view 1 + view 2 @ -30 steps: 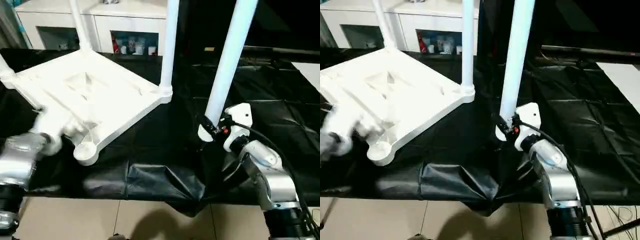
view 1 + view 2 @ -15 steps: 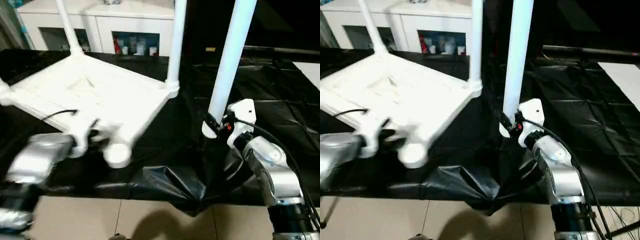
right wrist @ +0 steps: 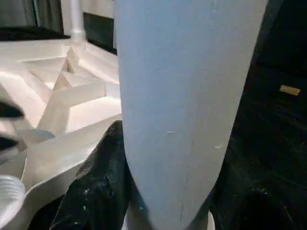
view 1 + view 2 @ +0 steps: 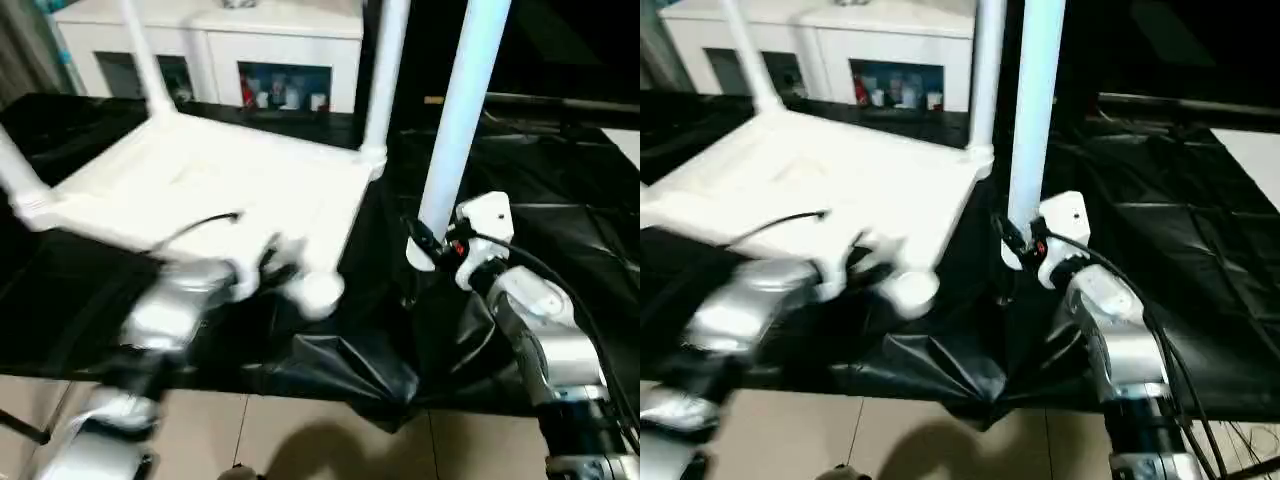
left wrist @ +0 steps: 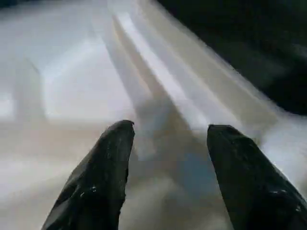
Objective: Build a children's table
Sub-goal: Rotate table base
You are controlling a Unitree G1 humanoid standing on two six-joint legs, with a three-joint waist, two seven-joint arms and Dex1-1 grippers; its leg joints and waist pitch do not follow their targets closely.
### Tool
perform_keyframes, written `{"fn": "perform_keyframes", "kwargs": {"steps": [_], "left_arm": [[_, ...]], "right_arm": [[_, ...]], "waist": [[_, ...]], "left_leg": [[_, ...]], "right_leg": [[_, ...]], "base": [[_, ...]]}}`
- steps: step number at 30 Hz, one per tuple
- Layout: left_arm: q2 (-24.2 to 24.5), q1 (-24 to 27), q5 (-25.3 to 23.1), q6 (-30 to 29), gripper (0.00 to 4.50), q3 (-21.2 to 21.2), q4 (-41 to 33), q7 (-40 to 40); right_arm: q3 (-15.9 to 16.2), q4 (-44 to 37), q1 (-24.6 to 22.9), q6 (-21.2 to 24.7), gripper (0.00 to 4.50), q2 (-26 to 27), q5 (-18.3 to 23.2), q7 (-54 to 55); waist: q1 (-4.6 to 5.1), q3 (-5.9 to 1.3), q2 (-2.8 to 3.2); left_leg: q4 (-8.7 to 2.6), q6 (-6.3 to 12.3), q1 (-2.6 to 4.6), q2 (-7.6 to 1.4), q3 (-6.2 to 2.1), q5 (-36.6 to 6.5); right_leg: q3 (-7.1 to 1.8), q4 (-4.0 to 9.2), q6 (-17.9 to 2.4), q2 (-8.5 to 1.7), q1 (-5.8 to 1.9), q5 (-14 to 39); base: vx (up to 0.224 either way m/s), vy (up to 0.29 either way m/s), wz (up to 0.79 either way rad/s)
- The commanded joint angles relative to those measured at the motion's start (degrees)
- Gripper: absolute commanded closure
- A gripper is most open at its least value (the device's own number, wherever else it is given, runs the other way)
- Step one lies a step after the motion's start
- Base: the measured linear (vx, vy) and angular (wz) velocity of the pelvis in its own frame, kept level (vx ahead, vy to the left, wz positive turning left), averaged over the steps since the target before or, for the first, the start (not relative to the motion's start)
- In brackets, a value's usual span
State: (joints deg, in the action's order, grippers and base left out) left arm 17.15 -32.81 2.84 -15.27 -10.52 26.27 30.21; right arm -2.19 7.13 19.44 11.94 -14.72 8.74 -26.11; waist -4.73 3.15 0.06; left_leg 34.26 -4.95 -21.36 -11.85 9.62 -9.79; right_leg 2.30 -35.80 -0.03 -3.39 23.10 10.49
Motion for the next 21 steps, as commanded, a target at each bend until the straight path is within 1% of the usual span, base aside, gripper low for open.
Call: {"fn": "perform_keyframes", "kwargs": {"steps": [1,2,3,4,5,6,7,8,9,10,11,12,13,14,15,16,17,18,20,21], "left_arm": [[-0.1,-0.8,1.9,3.3,1.66,2.9,-2.4,1.3],[-0.1,-0.7,2.5,3.5,1.66,3.5,-3.1,1.8],[0.1,-0.7,3.9,5.0,1.66,4.1,-3.9,4.5],[0.6,-0.7,5.4,6.3,1.66,4.6,-4.3,7.9],[1.2,-0.9,6.1,7.3,1.66,4.6,-4.3,10.5],[2.2,-1.5,7.4,8.1,1.49,4.1,-3.3,15.3],[4.6,-2.6,7.0,10.9,1.38,1.9,-1.2,21.9],[6.3,-3.5,6.3,13.4,1.31,0.2,0.7,25.9],[7.9,-5.0,4.4,16.2,1.28,-2.2,3.7,29.4],[9.1,-7.3,2.2,19.4,1.28,-4.3,7.8,32.6],[9.2,-7.3,2.2,19.5,1.18,-4.4,7.9,32.7],[9.7,-9.0,-0.5,22.3,1.18,-6.1,11.2,34.0],[10.1,-9.7,-2.0,23.7,0.91,-7.0,12.7,34.7],[10.2,-10.0,-2.7,24.3,0.91,-7.5,13.4,35.0],[10.8,-11.3,-4.7,25.2,0.91,-9.2,16.6,37.9],[10.9,-11.7,-5.3,25.3,0.91,-9.7,17.7,38.7],[11.1,-12.6,-6.9,26.1,0.91,-10.6,20.0,38.7],[11.1,-12.8,-7.3,26.3,0.91,-10.7,20.5,38.7],[11.0,-14.0,-8.8,28.2,0.91,-11.7,23.5,38.2],[10.9,-14.6,-9.4,29.1,1.08,-12.3,25.1,38.3]], "right_arm": [[-2.4,-1.1,0.6,1.6,2.64,0.5,2.2,0.8],[-2.6,-1.3,0.5,2.0,2.64,0.7,2.7,0.8],[-2.9,-1.6,0.5,2.7,2.64,0.9,3.6,0.4],[-3.0,-1.7,0.5,3.4,2.64,1.0,4.6,-0.4],[-3.0,-1.8,0.6,3.8,2.64,1.0,5.1,-1.0],[-2.9,-1.5,0.9,3.6,2.64,0.8,5.4,-1.5],[-2.8,-0.9,1.5,3.5,2.64,0.4,5.7,-2.6],[-2.7,-0.5,1.8,3.3,2.64,0.1,5.9,-3.2],[-2.9,-0.1,2.3,3.2,2.64,-0.3,6.2,-4.0],[-3.1,0.1,2.8,3.5,2.64,-0.7,7.0,-4.8],[-3.1,0.1,2.8,3.5,2.64,-0.7,7.0,-4.8],[-3.2,-0.1,3.1,4.0,2.64,-1.0,7.6,-5.5],[-3.2,-0.2,3.2,4.4,2.64,-1.1,7.9,-5.8],[-3.2,-0.3,3.3,4.6,2.64,-1.1,8.0,-5.9],[-3.2,-0.6,3.5,5.3,2.64,-1.4,8.6,-6.7],[-3.1,-0.7,3.5,5.5,2.64,-1.5,8.7,-7.0],[-2.8,-1.1,3.4,6.0,2.64,-1.8,8.8,-7.3],[-2.7,-1.2,3.3,6.1,2.64,-1.9,8.9,-7.4],[-2.5,-1.5,3.2,6.3,2.64,-2.1,9.0,-7.6],[-2.4,-1.4,3.1,6.3,2.64,-2.2,8.8,-7.8]], "waist": [[0.32,-3.96,0.33],[0.31,-4.0,0.27],[0.38,-4.03,0.2],[0.47,-4.04,0.13],[0.5,-4.04,0.18],[0.65,-4.03,0.07],[0.55,-4.02,0.15],[0.72,-4.04,0.24],[0.85,-3.98,0.38],[1.0,-4.0,0.38],[1.1,-3.95,0.41],[1.17,-4.0,0.6],[1.11,-3.97,0.59],[1.16,-4.1,0.63],[1.15,-4.09,0.73],[1.1,-4.23,0.76],[1.18,-4.24,0.95],[1.18,-4.38,0.83],[1.1,-4.4,1.05],[1.06,-4.35,0.9]], "left_leg": [[-4.0,-0.61,0.56,-0.39,-0.14,-14.2],[-3.98,-0.6,0.53,-0.41,-0.12,-13.8],[-3.96,-0.3,0.48,-0.43,-0.07,-12.8],[-4.0,-0.29,0.49,-0.53,-0.06,-12.7],[-3.99,-0.09,0.46,-0.44,0.0,-12.3],[-4.0,-0.04,0.5,-0.51,0.04,-12.3],[-3.97,0.06,0.56,-0.37,0.05,-12.0],[-4.14,0.26,0.46,-0.35,-0.01,-12.2],[-4.14,0.12,0.73,-0.26,0.04,-12.6],[-4.23,-0.22,0.71,-0.38,-0.02,-12.5],[-4.21,-0.31,0.82,-0.32,0.11,-12.6],[-4.19,-0.47,0.81,-0.43,0.07,-12.4],[-4.19,-0.52,1.02,-0.47,0.13,-12.6],[-4.21,-0.71,0.82,-0.55,0.04,-12.0],[-4.2,-0.72,0.86,-0.49,0.1,-11.6],[-4.14,-0.8,0.84,-0.58,0.04,-11.2],[-4.07,-0.69,0.81,-0.52,0.11,-10.7],[-4.01,-0.65,0.76,-0.52,0.05,-10.1],[-3.96,-0.57,0.84,-0.6,0.07,-9.8],[-3.94,-0.41,0.8,-0.5,0.1,-10.3]], "right_leg": [[-2.0,5.23,-7.9,-3.18,-2.64,15.2],[-2.01,5.12,-8.3,-3.24,-2.7,14.5],[-2.01,4.91,-9.4,-3.25,-2.75,12.4],[-2.01,4.84,-9.6,-3.24,-2.71,12.2],[-2.03,4.81,-9.8,-3.22,-2.72,11.9],[-2.03,4.7,-10.0,-3.15,-2.7,11.1],[-2.06,4.77,-10.0,-3.23,-2.64,11.2],[-2.14,4.83,-9.6,-3.18,-2.64,11.8],[-2.16,4.95,-9.2,-3.03,-2.47,11.7],[-2.16,4.76,-9.4,-3.2,-2.72,11.0],[-2.21,4.86,-9.3,-3.11,-2.61,11.1],[-2.21,4.68,-9.9,-3.23,-2.76,9.8],[-2.2,4.74,-10.0,-3.21,-2.65,9.7],[-2.2,4.42,-10.5,-3.37,-3.02,8.4],[-2.21,4.47,-10.8,-3.35,-2.99,7.5],[-2.21,4.19,-11.2,-3.47,-3.13,6.5],[-2.19,4.16,-11.9,-3.34,-3.15,4.7],[-2.18,3.86,-12.4,-3.4,-3.46,3.0],[-2.16,3.78,-13.1,-3.5,-3.38,2.0],[-2.15,3.9,-13.5,-3.51,-3.48,2.3]], "base": [[0.0,0.0,0.0],[0.0,0.0,0.0],[0.0,0.0,0.0],[0.0,0.0,0.0],[0.0,0.0,0.0],[0.0,0.0,0.0],[0.0,0.0,0.0],[0.0,0.0,0.0],[0.0,0.0,0.0],[0.0,0.0,0.0],[0.0,0.0,0.0],[0.0,0.0,0.0],[0.0,0.0,0.0],[0.0,0.0,0.0],[0.0,0.0,0.0],[0.0,0.0,0.0],[0.0,0.0,0.0],[0.0,0.0,0.0],[0.0,0.0,0.0],[0.0,0.0,0.0]]}}
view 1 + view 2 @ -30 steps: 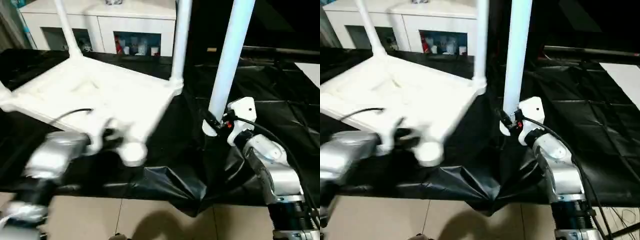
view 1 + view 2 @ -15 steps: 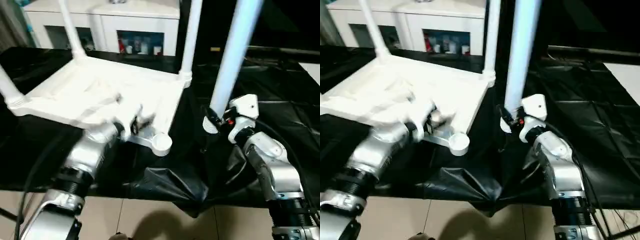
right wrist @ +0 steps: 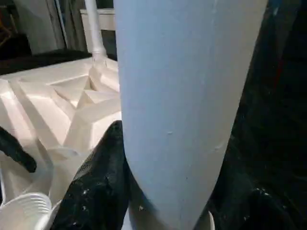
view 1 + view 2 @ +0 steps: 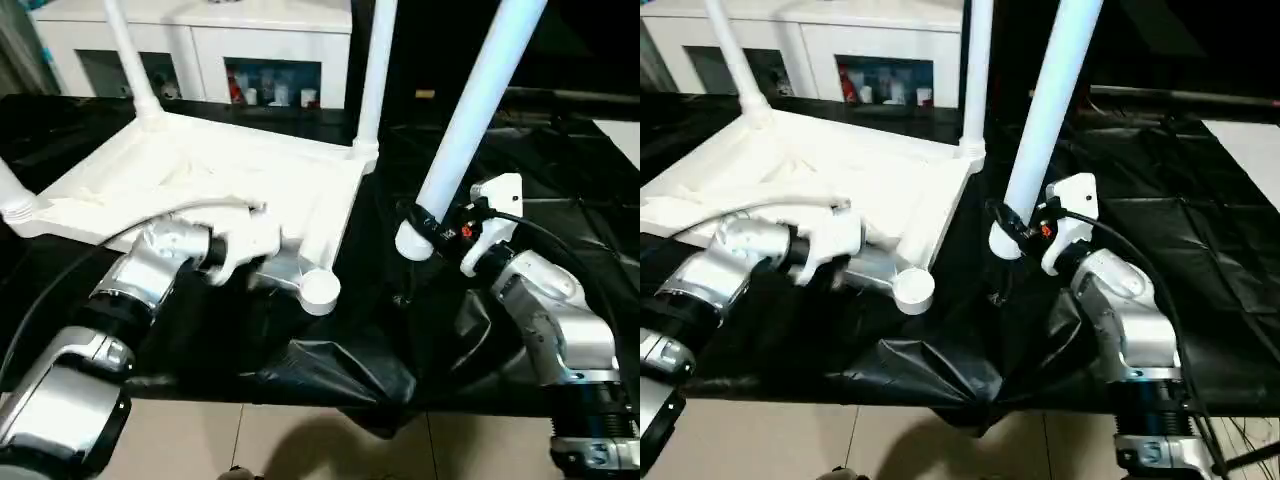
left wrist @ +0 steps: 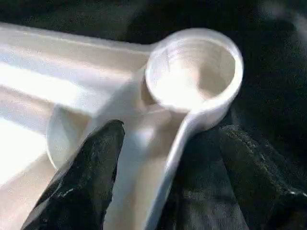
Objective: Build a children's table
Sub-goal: Rotate table base
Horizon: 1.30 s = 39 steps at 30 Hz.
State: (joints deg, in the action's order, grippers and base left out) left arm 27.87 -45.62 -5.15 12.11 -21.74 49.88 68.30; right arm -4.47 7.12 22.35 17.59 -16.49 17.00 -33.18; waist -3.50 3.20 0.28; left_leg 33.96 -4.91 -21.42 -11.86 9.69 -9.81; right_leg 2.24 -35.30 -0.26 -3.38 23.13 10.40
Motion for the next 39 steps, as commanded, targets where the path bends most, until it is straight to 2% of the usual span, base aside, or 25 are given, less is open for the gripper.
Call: {"fn": "perform_keyframes", "kwargs": {"steps": [1,2,3,4,6,7,8,9,11,12,15,18,21,23,24,26,27,31,34,38,39], "left_arm": [[0.1,-2.5,-1.8,2.3,1.21,-1.5,3.0,0.0],[0.0,-3.2,-2.1,3.1,1.29,-1.8,4.7,0.2],[0.1,-4.1,-2.8,3.8,1.29,-2.3,6.2,-0.3],[-0.2,-5.5,-3.6,5.2,1.32,-2.3,8.8,-0.3],[-0.5,-7.0,-3.6,6.5,1.49,-1.8,11.4,0.9],[-0.5,-7.0,-3.6,6.5,1.72,-1.8,11.4,0.9],[-0.7,-7.7,-3.4,6.8,1.72,-1.5,12.5,3.4],[-0.6,-7.8,-3.4,7.0,1.71,-1.4,12.7,4.0],[-0.8,-8.7,-3.5,7.8,1.82,-1.1,13.8,5.3],[-0.8,-9.0,-3.6,8.0,2.14,-1.1,14.1,5.5],[-1.1,-10.5,-5.3,9.7,2.15,-2.2,16.3,4.5],[-1.5,-11.7,-6.8,11.3,2.6,-3.1,19.0,4.0],[-1.7,-12.4,-8.2,11.7,2.71,-4.0,20.2,3.8],[-1.9,-12.8,-9.0,12.0,2.98,-4.3,21.0,3.8],[-1.9,-12.9,-9.4,12.0,3.08,-4.5,21.3,3.9],[-1.8,-13.0,-10.4,12.2,3.1,-5.0,21.8,3.8],[-1.8,-13.0,-10.9,12.2,3.35,-5.3,22.1,3.6],[-1.9,-13.4,-12.0,13.0,3.62,-5.4,23.5,3.0],[-2.8,-13.7,-9.6,7.4,3.85,-2.8,24.1,4.2],[-3.8,-13.5,-8.2,0.7,4.04,-1.9,23.6,7.3],[-4.2,-13.2,-7.8,-1.1,4.21,-1.4,23.2,7.2]], "right_arm": [[0.0,-1.4,0.1,0.6,2.64,-0.5,0.4,-0.8],[0.1,-1.4,0.0,0.5,2.64,-0.6,0.3,-0.9],[0.1,-1.5,-0.1,0.6,2.64,-0.7,0.3,-0.9],[0.2,-1.7,-0.3,0.7,2.64,-0.9,0.4,-1.0],[0.3,-1.9,-0.5,0.9,2.64,-1.1,0.5,-1.3],[0.3,-1.9,-0.5,0.9,2.64,-1.1,0.5,-1.3],[0.4,-2.1,-0.7,1.2,2.64,-1.4,0.5,-1.5],[0.5,-2.1,-0.7,1.2,2.64,-1.4,0.5,-1.6],[0.9,-2.2,-0.8,1.2,2.64,-1.7,0.3,-2.0],[1.0,-2.3,-0.9,1.2,2.64,-1.8,0.3,-2.1],[1.7,-2.1,-0.9,1.0,2.64,-2.2,-0.1,-2.8],[1.9,-2.2,-0.9,1.1,2.64,-2.2,-0.1,-3.0],[2.1,-2.4,-0.9,1.2,2.64,-2.3,-0.2,-3.1],[2.2,-2.6,-0.9,1.3,2.64,-2.3,-0.1,-3.1],[2.2,-2.7,-1.0,1.3,2.64,-2.4,-0.2,-3.1],[2.4,-3.0,-1.1,1.3,2.64,-2.6,-0.2,-3.1],[2.4,-3.1,-1.2,1.3,2.64,-2.6,-0.2,-3.1],[2.4,-3.2,-1.3,1.1,2.64,-2.8,-0.1,-2.9],[2.4,-3.3,-1.2,1.2,2.64,-2.6,0.1,-2.7],[2.3,-3.3,-0.7,1.8,2.64,-1.8,0.7,-2.1],[2.2,-3.3,-0.5,2.1,2.64,-1.3,1.1,-1.6]], "waist": [[-0.2,-4.42,0.83],[-0.17,-4.36,0.72],[-0.25,-4.38,0.99],[-0.2,-4.31,1.0],[-0.29,-4.35,0.78],[-0.36,-4.35,0.8],[-0.36,-4.26,0.76],[-0.44,-4.27,1.02],[-0.4,-4.3,0.86],[-0.44,-4.34,0.93],[-0.44,-4.34,1.08],[-0.42,-4.36,1.15],[-0.39,-4.34,1.2],[-0.34,-4.37,1.24],[-0.29,-4.39,1.65],[-0.24,-4.42,1.65],[-0.22,-4.38,1.6],[-0.24,-4.41,1.62],[-0.18,-4.34,1.56],[-0.27,-4.35,1.54],[-0.25,-4.38,1.51]], "left_leg": [[-3.62,-0.51,0.92,-0.54,0.04,-10.5],[-3.6,-0.38,0.94,-0.48,0.11,-10.9],[-3.62,-0.58,0.97,-0.6,0.0,-10.9],[-3.62,-0.54,0.99,-0.5,0.05,-11.2],[-3.61,-0.6,0.98,-0.49,0.02,-11.2],[-3.62,-0.62,1.01,-0.54,0.0,-11.1],[-3.61,-0.57,0.97,-0.51,0.07,-11.2],[-3.64,-0.6,0.99,-0.62,-0.01,-11.2],[-3.59,-0.49,0.98,-0.56,0.07,-11.3],[-3.53,-0.39,1.01,-0.56,0.08,-11.4],[-3.54,-0.29,0.99,-0.63,0.0,-11.4],[-3.5,-0.22,1.04,-0.57,0.01,-11.6],[-3.49,-0.18,1.02,-0.6,0.01,-11.6],[-3.47,-0.14,0.94,-0.54,-0.01,-11.3],[-3.48,-0.23,1.05,-0.65,-0.07,-11.6],[-3.49,-0.32,1.05,-0.64,-0.09,-11.7],[-3.48,-0.29,1.03,-0.58,-0.09,-11.7],[-3.41,0.13,0.98,-0.55,-0.07,-11.2],[-3.42,0.09,1.05,-0.55,-0.01,-11.6],[-3.46,0.12,1.06,-0.57,-0.02,-11.3],[-3.46,0.21,1.0,-0.54,-0.01,-10.8]], "right_leg": [[-2.1,3.37,-13.4,-3.56,-3.51,2.6],[-2.12,3.59,-13.5,-3.48,-3.45,3.3],[-2.13,3.41,-13.8,-3.61,-3.51,3.1],[-2.1,3.61,-13.7,-3.49,-3.42,3.5],[-2.14,3.57,-13.8,-3.58,-3.66,3.6],[-2.14,3.55,-14.0,-3.64,-3.65,3.7],[-2.15,3.64,-14.2,-3.63,-3.59,4.0],[-2.14,3.52,-14.4,-3.7,-3.58,4.0],[-2.14,3.59,-14.6,-3.64,-3.62,3.7],[-2.13,3.55,-14.9,-3.63,-3.68,3.3],[-2.08,3.5,-15.1,-3.64,-3.7,2.8],[-2.09,3.66,-15.0,-3.65,-3.76,3.3],[-2.12,3.61,-15.2,-3.65,-3.79,3.0],[-2.1,3.57,-15.3,-3.6,-3.89,2.7],[-2.09,3.56,-15.5,-3.62,-3.81,2.5],[-2.06,3.54,-15.7,-3.57,-3.91,1.8],[-2.06,3.55,-15.7,-3.48,-3.9,1.7],[-2.09,3.57,-15.7,-3.62,-3.99,1.9],[-2.08,3.6,-16.1,-3.58,-3.87,2.5],[-2.11,3.6,-16.2,-3.67,-3.88,2.9],[-2.11,3.52,-16.5,-3.63,-3.91,2.0]], "base": [[0.0,0.0,0.0],[0.0,0.0,0.0],[0.0,0.0,0.0],[0.0,0.0,0.0],[0.0,0.0,0.0],[0.0,0.0,0.0],[0.0,0.0,0.0],[0.0,0.0,0.0],[0.0,0.0,0.0],[0.0,0.0,0.0],[0.0,0.0,0.0],[0.0,0.0,0.0],[0.0,0.0,0.0],[0.0,0.0,0.0],[0.0,0.0,0.0],[0.0,0.0,0.0],[0.0,0.0,0.0],[0.0,0.0,0.0],[0.0,0.0,0.0],[0.0,0.0,0.0],[0.0,0.0,0.0]]}}
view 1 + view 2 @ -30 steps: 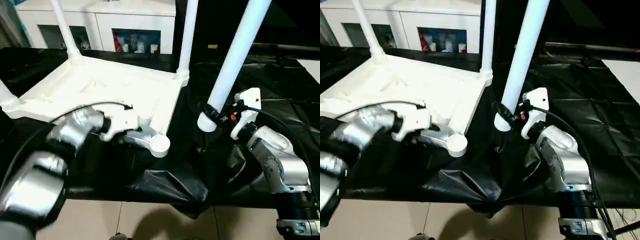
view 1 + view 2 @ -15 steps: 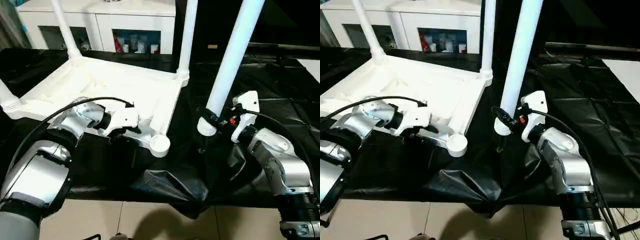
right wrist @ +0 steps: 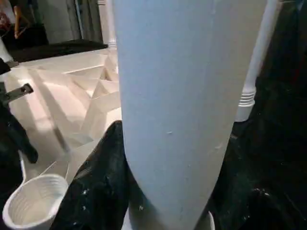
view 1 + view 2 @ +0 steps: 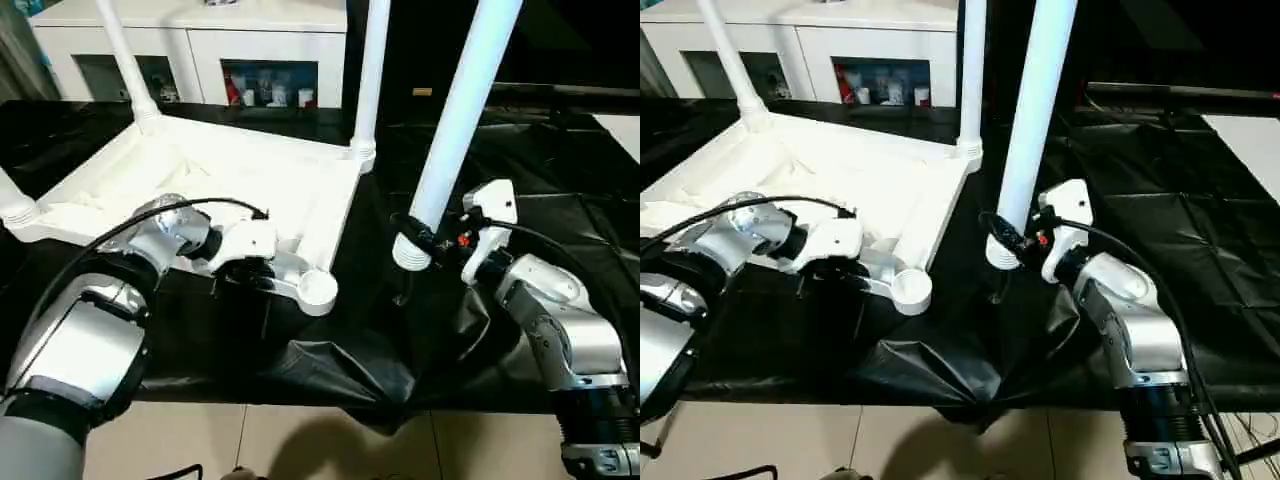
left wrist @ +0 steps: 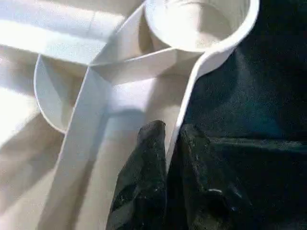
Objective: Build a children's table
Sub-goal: Rotate table base
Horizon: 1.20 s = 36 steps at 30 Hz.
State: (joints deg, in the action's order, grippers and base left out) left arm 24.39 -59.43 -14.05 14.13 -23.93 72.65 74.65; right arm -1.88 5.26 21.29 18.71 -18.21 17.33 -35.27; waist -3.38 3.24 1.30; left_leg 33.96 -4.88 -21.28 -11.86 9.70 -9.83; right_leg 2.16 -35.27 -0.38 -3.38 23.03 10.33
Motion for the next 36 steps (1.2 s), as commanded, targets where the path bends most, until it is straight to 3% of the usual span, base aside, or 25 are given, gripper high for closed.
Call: {"fn": "perform_keyframes", "kwargs": {"steps": [1,2,3,4,6,7,8,10,11,13,14,15,17,18,19,20,21,24,25,26,27,29,31,34,36], "left_arm": [[-0.9,0.8,1.2,-3.3,4.21,1.0,0.3,0.4],[-1.4,1.2,1.6,-5.6,4.23,1.5,0.0,-0.5],[-1.8,1.6,2.1,-6.9,4.25,2.0,-0.4,-0.7],[-2.6,2.6,3.0,-9.5,4.33,2.8,-1.2,-1.8],[-3.5,3.8,3.5,-12.9,4.36,3.7,-2.0,-4.6],[-3.8,4.1,3.8,-14.1,4.39,4.3,-2.0,-6.1],[-4.3,4.6,4.1,-16.0,4.39,5.1,-2.7,-8.0],[-5.7,6.1,4.8,-21.0,4.45,6.9,-5.2,-13.7],[-5.9,6.7,4.9,-22.3,4.45,7.2,-6.3,-14.8],[-6.2,8.5,4.0,-21.5,4.46,7.4,-9.6,-19.3],[-6.4,9.7,3.9,-20.8,4.46,7.5,-11.4,-20.0],[-6.6,10.5,3.9,-20.5,4.47,7.7,-12.9,-20.3],[-6.7,11.0,4.0,-20.5,4.49,7.7,-13.7,-20.2],[-5.7,14.5,2.8,-16.5,4.49,5.8,-19.7,-17.5],[-5.2,15.7,2.3,-15.8,4.49,5.1,-21.8,-16.7],[-4.8,16.7,1.8,-15.4,4.49,4.5,-23.6,-16.1],[-4.4,18.0,2.3,-15.7,4.49,4.2,-26.1,-14.9],[-4.1,18.8,2.8,-15.8,4.49,4.1,-27.7,-14.0],[-4.1,19.0,2.9,-16.0,4.21,4.1,-28.1,-13.9],[-4.3,19.8,4.0,-17.4,4.21,4.2,-30.2,-13.3],[-4.5,20.0,4.5,-18.2,3.94,4.5,-30.8,-13.4],[-5.2,19.8,5.3,-20.0,3.92,5.2,-31.6,-14.4],[-5.1,19.2,5.0,-19.0,3.78,5.8,-31.1,-15.7],[-4.6,18.4,4.4,-17.5,3.78,6.6,-30.3,-17.5],[-4.2,17.9,4.4,-17.8,3.78,6.9,-29.9,-16.9]], "right_arm": [[-0.4,-1.4,0.6,1.2,2.64,0.7,0.8,0.8],[-0.3,-1.1,0.9,1.1,2.64,1.0,0.7,1.1],[-0.2,-0.8,1.1,1.1,2.64,1.3,0.6,1.3],[0.0,0.1,1.7,1.0,2.64,2.0,0.4,1.8],[0.3,1.4,2.6,0.8,2.64,2.8,0.1,2.4],[0.5,1.8,3.0,0.8,2.64,3.2,-0.1,2.6],[0.7,2.3,3.5,0.6,2.64,3.4,-0.2,2.7],[0.9,4.4,5.1,0.4,2.64,4.2,-0.4,3.2],[1.0,4.8,5.6,0.5,2.64,4.5,-0.5,3.5],[1.1,5.9,6.7,0.3,2.64,5.0,-0.7,3.7],[1.3,6.6,7.2,0.2,2.64,5.2,-0.8,3.5],[1.3,7.1,7.7,0.2,2.64,5.3,-0.8,3.3],[1.4,7.4,7.9,0.2,2.64,5.3,-0.8,3.2],[1.9,9.3,9.4,0.0,2.64,5.3,-1.0,2.0],[2.2,10.1,9.9,-0.1,2.64,5.2,-1.2,1.5],[2.4,10.7,10.4,-0.2,2.64,5.2,-1.3,1.1],[2.4,11.5,11.0,-0.4,2.64,5.1,-1.4,0.9],[2.4,11.9,11.3,-0.5,2.64,5.0,-1.4,0.7],[2.3,12.0,11.4,-0.5,2.64,5.0,-1.4,0.7],[2.1,12.8,12.3,-0.8,2.64,4.7,-1.3,0.4],[1.9,13.3,12.8,-1.0,2.64,4.5,-1.2,0.2],[1.4,13.9,13.5,-1.3,2.64,4.1,-0.9,-0.2],[1.3,14.0,13.8,-1.4,2.64,4.0,-0.8,-0.3],[1.3,14.4,14.3,-1.6,2.64,4.2,-0.9,-0.3],[1.3,14.2,14.2,-1.5,2.64,4.3,-0.9,-0.7]], "waist": [[-0.38,-4.4,0.28],[-0.39,-4.48,0.0],[-0.5,-4.47,0.12],[-0.45,-4.44,-0.29],[-0.45,-4.28,-0.18],[-0.53,-4.24,-0.53],[-0.47,-4.12,-0.51],[-0.38,-4.0,-1.34],[-0.38,-3.93,-1.06],[-0.39,-3.89,-1.19],[-0.28,-3.89,-2.01],[-0.1,-3.78,-1.59],[-0.2,-3.97,-1.49],[-0.1,-3.9,-4.03],[-0.44,-4.05,-3.42],[0.14,-4.05,-3.15],[0.05,-4.12,-2.7],[-0.09,-4.17,-3.12],[-0.15,-4.15,-3.25],[-0.26,-4.26,-2.82],[-0.2,-4.25,-3.14],[-0.3,-4.19,-3.15],[-0.44,-4.16,-2.64],[-0.3,-4.1,-2.79],[-0.31,-4.12,-2.54]], "left_leg": [[-3.48,0.34,0.79,-0.54,-0.03,-10.7],[-3.46,0.67,0.75,-0.56,0.03,-10.2],[-3.42,1.05,0.7,-0.52,-0.01,-9.8],[-3.44,1.24,0.68,-0.54,0.08,-9.6],[-3.4,1.57,0.66,-0.46,0.11,-9.9],[-3.44,1.6,0.58,-0.41,0.07,-9.9],[-3.49,1.48,0.58,-0.43,0.13,-10.1],[-3.53,1.53,0.67,-0.39,0.17,-10.8],[-3.56,1.49,0.66,-0.5,0.09,-10.9],[-3.64,1.48,0.62,-0.58,0.0,-11.0],[-3.86,1.59,0.33,-0.66,-0.07,-10.4],[-3.98,1.4,0.16,-0.6,-0.16,-10.5],[-3.93,1.23,0.52,-0.72,-0.15,-10.8],[-3.95,1.76,0.17,-0.59,-0.03,-10.0],[-4.03,1.82,0.35,-0.84,-0.25,-9.8],[-4.11,1.73,0.06,-1.09,-0.23,-9.0],[-4.02,1.47,0.83,-1.26,0.06,-9.1],[-4.08,1.37,0.96,-1.26,0.16,-8.7],[-4.09,1.4,0.94,-1.2,0.22,-8.7],[-4.07,0.96,1.05,-1.25,0.19,-8.8],[-4.0,0.86,1.0,-1.15,0.28,-9.0],[-3.98,0.87,1.08,-1.04,0.39,-9.2],[-3.99,0.5,1.16,-1.03,0.33,-9.8],[-4.05,-0.01,1.05,-0.93,0.25,-11.1],[-4.05,-0.34,1.07,-0.93,0.19,-11.2]], "right_leg": [[-2.03,3.48,-16.5,-3.68,-3.86,1.8],[-2.04,3.36,-16.8,-3.69,-3.94,1.0],[-2.03,3.39,-16.8,-3.76,-3.94,1.0],[-2.04,3.39,-16.8,-3.74,-3.94,0.9],[-2.01,3.59,-16.8,-3.84,-3.78,3.1],[-1.98,3.74,-16.1,-3.97,-3.94,5.3],[-1.97,3.82,-15.8,-3.91,-3.84,6.3],[-1.89,4.05,-14.9,-3.9,-3.8,9.5],[-1.88,4.25,-14.4,-4.07,-3.64,11.5],[-1.85,4.35,-13.7,-4.13,-3.59,13.4],[-1.75,4.55,-12.1,-4.12,-3.64,14.8],[-1.63,4.59,-11.3,-4.03,-3.54,15.9],[-1.74,4.73,-11.0,-4.09,-3.27,15.6],[-1.66,4.37,-10.4,-4.04,-3.53,15.3],[-1.69,4.26,-10.4,-4.49,-3.43,15.7],[-1.77,4.16,-10.3,-4.46,-3.24,14.9],[-1.81,4.33,-10.9,-4.16,-2.52,12.9],[-1.81,3.53,-12.8,-3.93,-2.75,6.0],[-1.83,3.53,-12.8,-3.88,-2.78,5.7],[-1.88,3.4,-13.2,-4.04,-2.85,4.8],[-1.88,3.35,-13.7,-3.96,-2.86,4.1],[-1.93,3.44,-13.7,-3.9,-2.87,4.5],[-1.97,3.55,-13.5,-3.88,-2.86,4.8],[-1.97,3.83,-12.7,-3.84,-3.01,6.7],[-1.98,3.84,-12.6,-3.84,-2.97,7.2]], "base": [[0.0,0.0,0.0],[0.0,0.0,0.0],[0.0,0.0,0.0],[0.0,0.0,0.0],[0.0,0.0,0.0],[0.0,0.0,0.0],[0.0,0.0,0.0],[0.0,0.0,0.0],[0.0,0.0,0.0],[0.0,0.0,0.0],[0.0,0.0,0.0],[0.0,0.0,0.0],[0.0,0.0,0.0],[0.0,0.0,0.0],[0.0,0.0,0.0],[0.0,0.0,0.0],[0.0,0.0,0.0],[0.0,0.0,0.0],[0.0,0.0,0.0],[0.0,0.0,0.0],[0.0,0.0,0.0],[0.0,0.0,0.0],[0.0,0.0,0.0],[0.0,0.0,0.0],[0.0,0.0,0.0]]}}
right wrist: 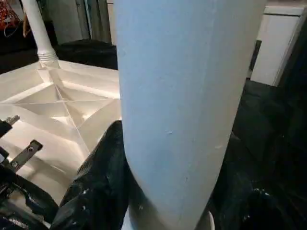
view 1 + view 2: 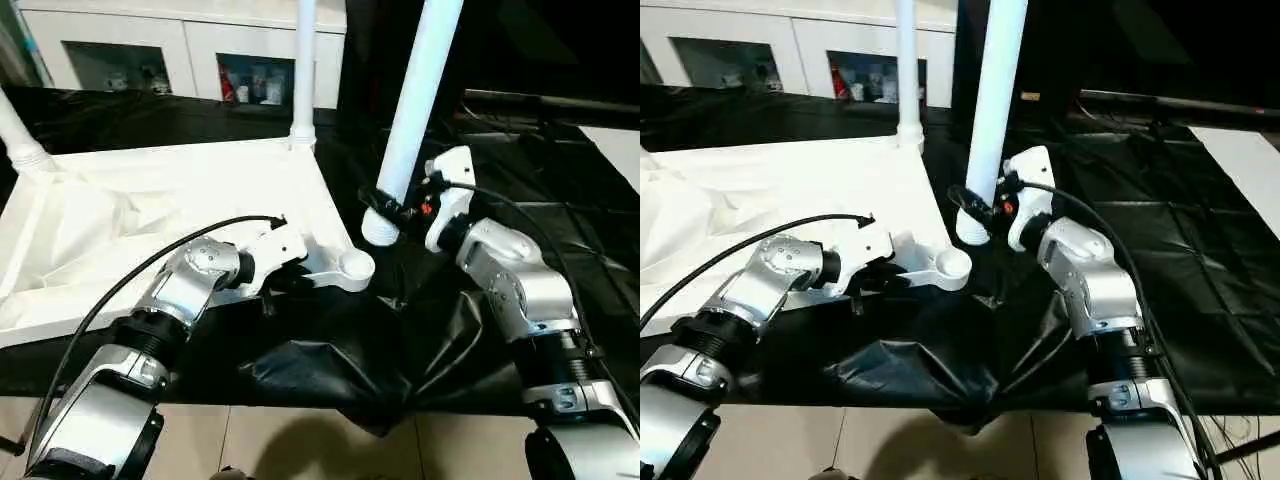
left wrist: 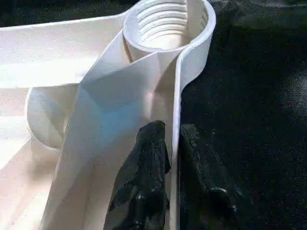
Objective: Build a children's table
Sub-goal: Rotate table base
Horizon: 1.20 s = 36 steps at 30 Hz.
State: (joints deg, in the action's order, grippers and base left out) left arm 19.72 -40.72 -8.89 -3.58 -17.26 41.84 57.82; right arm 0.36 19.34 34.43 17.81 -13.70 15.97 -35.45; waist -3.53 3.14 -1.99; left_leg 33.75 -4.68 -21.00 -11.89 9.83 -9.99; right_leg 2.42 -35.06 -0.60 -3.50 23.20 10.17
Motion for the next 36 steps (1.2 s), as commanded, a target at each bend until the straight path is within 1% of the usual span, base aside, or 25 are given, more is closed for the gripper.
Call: {"fn": "perform_keyframes", "kwargs": {"steps": [1,3,4,5,6,7,8,9,11,12,14,15,17,18,21,22,23,24,25,28,30,33,36], "left_arm": [[0.9,-0.8,-0.6,-0.3,3.78,0.2,0.8,0.8],[1.4,-1.0,-0.7,0.2,3.78,-0.1,1.2,1.7],[1.4,-1.0,-0.7,0.2,3.78,-0.1,1.2,1.7],[1.7,-1.0,-0.3,0.5,3.78,-0.2,1.2,3.2],[1.9,-0.8,0.3,0.4,3.94,-0.3,0.7,4.3],[2.1,-0.6,0.6,0.5,4.04,-0.5,0.6,5.2],[2.2,-0.3,0.9,0.6,4.13,-0.7,0.4,5.9],[2.3,-0.2,0.8,0.6,4.16,-1.1,0.3,6.4],[2.4,0.0,0.8,0.5,4.39,-1.4,0.3,7.1],[2.4,0.1,0.6,0.7,4.5,-1.7,0.4,7.3],[2.2,0.2,0.4,0.9,4.5,-2.0,0.5,7.2],[2.1,0.2,0.3,0.9,4.5,-2.0,0.6,7.1],[2.0,0.2,0.3,0.8,4.5,-2.0,0.5,7.2],[1.9,0.2,0.3,0.8,4.5,-2.0,0.5,7.2],[1.6,0.4,0.5,0.8,4.5,-2.0,0.1,7.3],[1.4,0.5,0.5,0.8,4.5,-2.0,-0.1,7.3],[1.3,0.7,0.5,0.9,4.5,-2.0,-0.1,7.3],[1.3,0.8,0.5,1.0,4.5,-2.1,-0.1,7.2],[1.3,1.0,0.5,0.9,4.5,-2.2,-0.4,7.3],[1.3,1.1,0.6,0.7,4.5,-2.2,-0.8,7.5],[1.3,1.1,0.7,0.6,4.5,-2.2,-0.8,7.6],[1.5,1.0,0.7,0.6,4.5,-2.1,-0.8,7.5],[1.7,1.1,0.7,0.6,4.5,-2.1,-1.0,7.7]], "right_arm": [[-1.0,0.0,1.0,-0.6,2.64,-0.2,0.5,-0.8],[-0.8,0.0,0.8,-0.7,2.64,-0.2,0.4,-1.1],[-0.8,0.0,0.8,-0.7,2.64,-0.2,0.4,-1.1],[-0.7,-0.1,0.5,-0.9,2.64,-0.2,0.3,-1.4],[-0.6,0.1,0.3,-1.2,2.64,-0.3,0.3,-1.7],[-0.4,0.3,0.1,-1.3,2.64,-0.3,0.6,-2.4],[-0.3,0.5,0.0,-1.4,2.64,-0.4,0.9,-3.1],[-0.3,0.7,0.0,-1.2,2.64,-0.5,1.1,-3.6],[-0.3,1.0,0.0,-1.1,2.64,-0.5,1.2,-3.8],[-0.4,1.5,0.3,-0.5,2.64,-0.3,1.8,-4.4],[-0.3,2.6,0.8,1.4,2.64,-0.2,2.8,-5.9],[0.0,3.0,1.0,2.6,2.64,-0.1,3.2,-6.7],[0.1,3.2,1.0,3.0,2.64,-0.1,3.2,-7.0],[0.2,3.4,1.1,3.2,2.64,-0.1,3.3,-7.2],[0.7,5.0,1.3,3.8,2.64,0.3,2.6,-7.4],[1.2,5.8,1.4,4.0,2.64,0.7,2.1,-7.4],[1.7,6.5,1.5,3.9,2.64,1.2,1.7,-7.4],[1.9,7.0,1.6,3.8,2.64,1.6,1.4,-7.5],[2.4,7.7,1.8,3.9,2.64,1.9,1.0,-7.4],[2.4,9.5,2.3,3.4,2.64,2.4,0.8,-7.1],[2.4,10.6,2.7,3.4,2.64,2.7,1.0,-7.2],[2.7,11.9,3.0,2.9,2.64,3.1,0.5,-7.4],[2.5,14.2,3.6,1.4,2.64,3.6,-0.3,-7.0]], "waist": [[-0.15,-4.02,0.77],[-0.09,-4.03,0.7],[-0.11,-4.03,0.96],[0.01,-4.05,0.99],[0.0,-4.06,1.09],[0.07,-4.06,1.53],[0.19,-4.04,1.37],[0.2,-4.07,1.54],[0.16,-4.1,1.47],[0.17,-4.12,1.76],[0.24,-4.07,1.59],[0.21,-4.08,1.68],[0.25,-4.09,1.69],[0.26,-4.1,1.57],[0.24,-4.1,1.61],[0.25,-4.11,1.39],[0.25,-4.08,1.5],[0.26,-4.06,1.36],[0.23,-4.08,1.5],[0.22,-4.11,1.53],[0.18,-4.0,1.54],[0.14,-4.03,1.45],[0.22,-4.03,1.49]], "left_leg": [[-3.85,-0.59,0.81,-0.93,0.07,-11.0],[-3.87,-0.63,0.73,-0.92,0.04,-10.8],[-3.86,-0.64,0.78,-0.92,0.01,-10.9],[-3.83,-0.63,0.77,-0.88,0.04,-11.0],[-3.83,-0.69,0.79,-0.87,0.01,-11.0],[-3.82,-0.77,0.8,-0.87,-0.02,-11.1],[-3.79,-0.75,0.8,-0.85,0.04,-11.3],[-3.75,-0.66,0.83,-0.87,0.05,-11.3],[-3.73,-0.48,0.82,-0.89,0.08,-10.7],[-3.67,-0.42,0.8,-0.87,0.08,-10.6],[-3.66,-0.17,0.78,-0.82,0.13,-10.8],[-3.66,-0.05,0.74,-0.88,0.1,-10.5],[-3.63,0.13,0.73,-0.89,0.11,-10.1],[-3.62,0.16,0.73,-0.89,0.14,-10.0],[-3.61,0.1,0.73,-0.9,0.13,-9.8],[-3.64,0.12,0.75,-0.93,0.14,-9.7],[-3.64,0.08,0.75,-0.94,0.14,-9.8],[-3.65,0.05,0.75,-0.94,0.15,-9.8],[-3.67,0.01,0.76,-0.96,0.12,-9.7],[-3.68,-0.01,0.86,-1.07,0.13,-9.6],[-3.73,-0.21,0.84,-1.03,0.15,-10.0],[-3.69,-0.16,0.77,-0.98,0.17,-9.8],[-3.69,-0.4,0.71,-0.94,0.17,-9.9]], "right_leg": [[-2.25,3.64,-12.4,-3.69,-3.11,7.1],[-2.22,3.55,-12.6,-3.66,-3.19,6.6],[-2.21,3.55,-12.6,-3.66,-3.14,6.4],[-2.22,3.61,-12.8,-3.62,-3.17,6.0],[-2.23,3.49,-13.0,-3.63,-3.19,5.6],[-2.23,3.46,-13.1,-3.62,-3.16,5.4],[-2.23,3.48,-13.4,-3.51,-3.2,5.0],[-2.24,3.41,-13.7,-3.52,-3.24,4.4],[-2.23,3.3,-14.3,-3.52,-3.29,3.5],[-2.24,3.22,-14.6,-3.55,-3.33,3.1],[-2.22,3.3,-14.8,-3.5,-3.46,3.2],[-2.23,3.29,-14.8,-3.55,-3.46,3.3],[-2.21,3.24,-15.0,-3.53,-3.48,2.8],[-2.21,3.26,-15.0,-3.51,-3.47,2.8],[-2.2,3.24,-15.0,-3.58,-3.48,3.1],[-2.18,3.26,-15.0,-3.59,-3.45,3.3],[-2.19,3.26,-15.1,-3.63,-3.37,3.6],[-2.17,3.3,-15.0,-3.64,-3.37,3.9],[-2.17,3.27,-15.0,-3.69,-3.37,4.1],[-2.19,3.19,-15.1,-3.7,-3.24,3.7],[-2.2,3.26,-15.0,-3.68,-3.26,4.2],[-2.22,3.24,-14.8,-3.74,-3.33,4.1],[-2.19,3.26,-14.8,-3.72,-3.31,4.6]], "base": [[0.0,0.0,0.0],[0.0,0.0,0.0],[0.0,0.0,0.0],[0.0,0.0,0.0],[0.0,0.0,0.0],[0.0,0.0,0.0],[0.0,0.0,0.0],[0.0,0.0,0.0],[0.0,0.0,0.0],[0.0,0.0,0.0],[0.0,0.0,0.0],[0.0,0.0,0.0],[0.0,0.0,0.0],[0.0,0.0,0.0],[0.0,0.0,0.0],[0.0,0.0,0.0],[0.0,0.0,0.0],[0.0,0.0,0.0],[0.0,0.0,0.0],[0.0,0.0,0.0],[0.0,0.0,0.0],[0.0,0.0,0.0],[0.0,0.0,0.0]]}}
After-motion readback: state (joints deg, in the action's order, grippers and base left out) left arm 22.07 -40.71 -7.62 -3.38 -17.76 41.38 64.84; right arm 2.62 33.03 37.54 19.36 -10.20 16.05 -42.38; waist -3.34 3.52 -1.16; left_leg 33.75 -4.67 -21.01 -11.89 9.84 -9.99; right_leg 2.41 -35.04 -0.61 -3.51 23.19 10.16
